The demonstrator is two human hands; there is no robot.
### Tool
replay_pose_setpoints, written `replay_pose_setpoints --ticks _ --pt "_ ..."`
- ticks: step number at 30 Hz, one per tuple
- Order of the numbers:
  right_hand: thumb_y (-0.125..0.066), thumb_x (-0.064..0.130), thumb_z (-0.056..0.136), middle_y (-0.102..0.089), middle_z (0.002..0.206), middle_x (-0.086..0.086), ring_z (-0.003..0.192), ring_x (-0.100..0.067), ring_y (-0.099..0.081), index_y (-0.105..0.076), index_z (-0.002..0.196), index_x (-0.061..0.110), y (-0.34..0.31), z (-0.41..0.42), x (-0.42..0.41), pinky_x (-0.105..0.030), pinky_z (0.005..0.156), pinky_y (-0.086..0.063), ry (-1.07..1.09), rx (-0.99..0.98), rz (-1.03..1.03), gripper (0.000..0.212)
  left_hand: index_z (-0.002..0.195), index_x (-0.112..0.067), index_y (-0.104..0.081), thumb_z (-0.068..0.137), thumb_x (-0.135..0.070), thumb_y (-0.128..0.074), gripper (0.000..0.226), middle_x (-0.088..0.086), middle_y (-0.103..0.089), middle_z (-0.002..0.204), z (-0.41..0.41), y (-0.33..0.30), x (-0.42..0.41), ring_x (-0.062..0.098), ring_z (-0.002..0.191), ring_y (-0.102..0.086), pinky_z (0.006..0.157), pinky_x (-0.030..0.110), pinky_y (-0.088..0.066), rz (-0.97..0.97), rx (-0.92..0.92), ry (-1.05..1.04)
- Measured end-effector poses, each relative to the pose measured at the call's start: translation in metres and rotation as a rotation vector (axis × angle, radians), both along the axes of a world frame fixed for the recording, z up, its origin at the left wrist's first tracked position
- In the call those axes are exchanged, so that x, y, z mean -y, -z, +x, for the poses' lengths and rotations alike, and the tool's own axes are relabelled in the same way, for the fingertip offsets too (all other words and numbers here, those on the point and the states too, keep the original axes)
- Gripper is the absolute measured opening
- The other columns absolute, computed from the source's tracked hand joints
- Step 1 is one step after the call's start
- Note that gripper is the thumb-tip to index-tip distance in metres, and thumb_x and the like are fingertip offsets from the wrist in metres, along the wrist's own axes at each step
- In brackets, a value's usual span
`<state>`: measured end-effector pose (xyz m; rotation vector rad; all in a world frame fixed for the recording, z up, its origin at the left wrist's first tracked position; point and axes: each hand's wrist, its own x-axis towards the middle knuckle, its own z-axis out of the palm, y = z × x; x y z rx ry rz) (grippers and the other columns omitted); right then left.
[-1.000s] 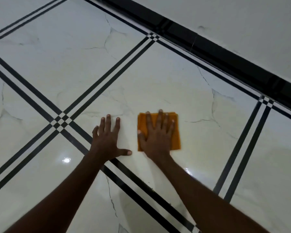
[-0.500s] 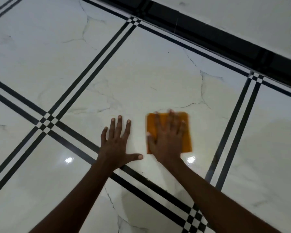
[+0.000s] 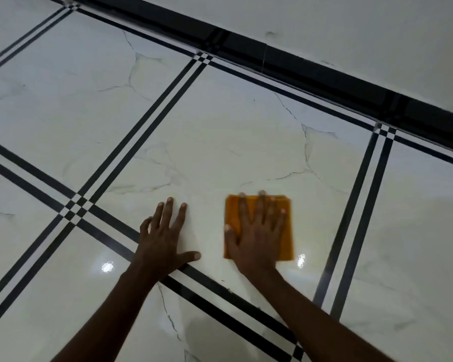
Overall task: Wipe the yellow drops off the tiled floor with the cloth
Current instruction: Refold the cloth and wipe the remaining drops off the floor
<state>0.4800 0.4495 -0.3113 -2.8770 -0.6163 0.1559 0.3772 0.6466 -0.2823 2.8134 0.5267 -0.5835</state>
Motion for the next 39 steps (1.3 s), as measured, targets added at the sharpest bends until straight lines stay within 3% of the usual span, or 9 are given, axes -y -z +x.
replay_pose_setpoints --ticks 3,7,11,15,18,27,31,35,39 --pt "-0.029 0.067 0.097 -0.004 0.172 -0.015 0.158 -0.041 -0.004 -0.006 0.165 0.031 0.004 0.040 -0.038 -0.063 0.125 -0.002 -0.180 -0.005 0.025 0.080 0.154 -0.029 0.021 0.073 -0.082 -0.054 0.123 0.007 0.032 0.159 0.000 -0.003 -0.004 0.029 0.149 0.023 0.121 0.050 -0.002 0.001 -0.051 0.008" --pt "-0.028 0.064 0.096 -0.016 0.170 -0.018 0.155 -0.044 -0.015 -0.014 0.164 0.029 0.015 0.097 0.022 -0.065 0.123 -0.009 0.083 0.050 -0.042 0.078 0.153 -0.032 0.021 0.076 -0.079 -0.054 0.118 0.010 0.028 0.161 -0.010 -0.009 -0.016 0.030 0.151 0.017 0.121 0.050 -0.009 0.041 -0.069 -0.017" --pt "-0.029 0.062 0.096 -0.011 0.169 -0.024 0.153 -0.049 -0.014 -0.011 0.165 0.024 0.001 0.027 0.055 -0.067 0.122 -0.009 0.317 -0.003 -0.036 0.081 0.156 -0.033 0.014 0.075 -0.078 -0.057 0.117 0.008 0.022 0.164 -0.023 -0.016 -0.036 0.030 0.152 0.012 0.120 0.053 -0.012 0.015 -0.047 -0.135" --pt "-0.039 0.063 0.091 -0.003 0.171 -0.020 0.157 -0.046 -0.003 -0.011 0.165 0.026 -0.005 -0.042 -0.057 -0.066 0.124 -0.001 -0.101 -0.039 0.049 0.087 0.156 -0.032 0.014 0.075 -0.076 -0.058 0.117 0.008 0.022 0.164 -0.034 -0.016 -0.047 0.029 0.152 0.014 0.120 0.054 -0.008 -0.016 -0.043 -0.158" --pt "-0.038 0.064 0.092 -0.012 0.171 -0.016 0.157 -0.043 -0.010 -0.018 0.164 0.029 0.002 0.007 -0.131 -0.064 0.124 -0.003 -0.380 -0.045 0.077 0.082 0.155 -0.034 0.015 0.075 -0.078 -0.057 0.116 0.006 0.022 0.164 -0.047 -0.012 -0.058 0.028 0.152 0.015 0.120 0.053 -0.008 0.004 -0.036 -0.167" --pt "-0.023 0.066 0.097 -0.006 0.171 -0.018 0.156 -0.045 -0.008 -0.004 0.165 0.029 0.004 0.082 0.045 -0.066 0.124 -0.005 0.218 0.001 -0.080 0.080 0.159 -0.027 -0.004 0.060 -0.090 -0.024 0.119 0.009 0.003 0.166 0.017 -0.002 0.002 0.027 0.153 0.000 0.117 0.051 -0.019 -0.093 0.144 -0.044" --pt "-0.028 0.065 0.096 -0.007 0.171 -0.021 0.156 -0.047 -0.007 -0.009 0.165 0.026 0.006 0.058 0.024 -0.066 0.123 -0.001 0.250 0.024 -0.053 0.082 0.159 -0.023 -0.006 0.061 -0.093 -0.028 0.123 0.015 0.005 0.166 0.049 0.015 0.019 0.034 0.153 0.000 0.116 0.054 -0.017 0.023 0.131 0.043" --pt "-0.027 0.067 0.096 -0.011 0.171 -0.018 0.156 -0.045 -0.009 -0.012 0.164 0.029 0.010 0.133 0.002 -0.065 0.124 -0.003 -0.021 0.037 -0.069 0.080 0.159 -0.023 -0.004 0.057 -0.095 -0.028 0.127 0.016 0.003 0.166 0.061 0.017 0.022 0.037 0.152 -0.003 0.115 0.056 -0.020 0.054 0.110 0.064" --pt "-0.016 0.069 0.098 -0.013 0.170 -0.018 0.155 -0.046 -0.013 -0.009 0.164 0.027 0.012 0.165 0.064 -0.067 0.122 -0.011 0.244 0.050 -0.091 0.079 0.158 -0.029 0.002 0.059 -0.092 -0.030 0.122 0.009 0.008 0.166 0.055 0.011 0.015 0.031 0.153 -0.001 0.116 0.053 -0.020 0.015 0.118 0.074"
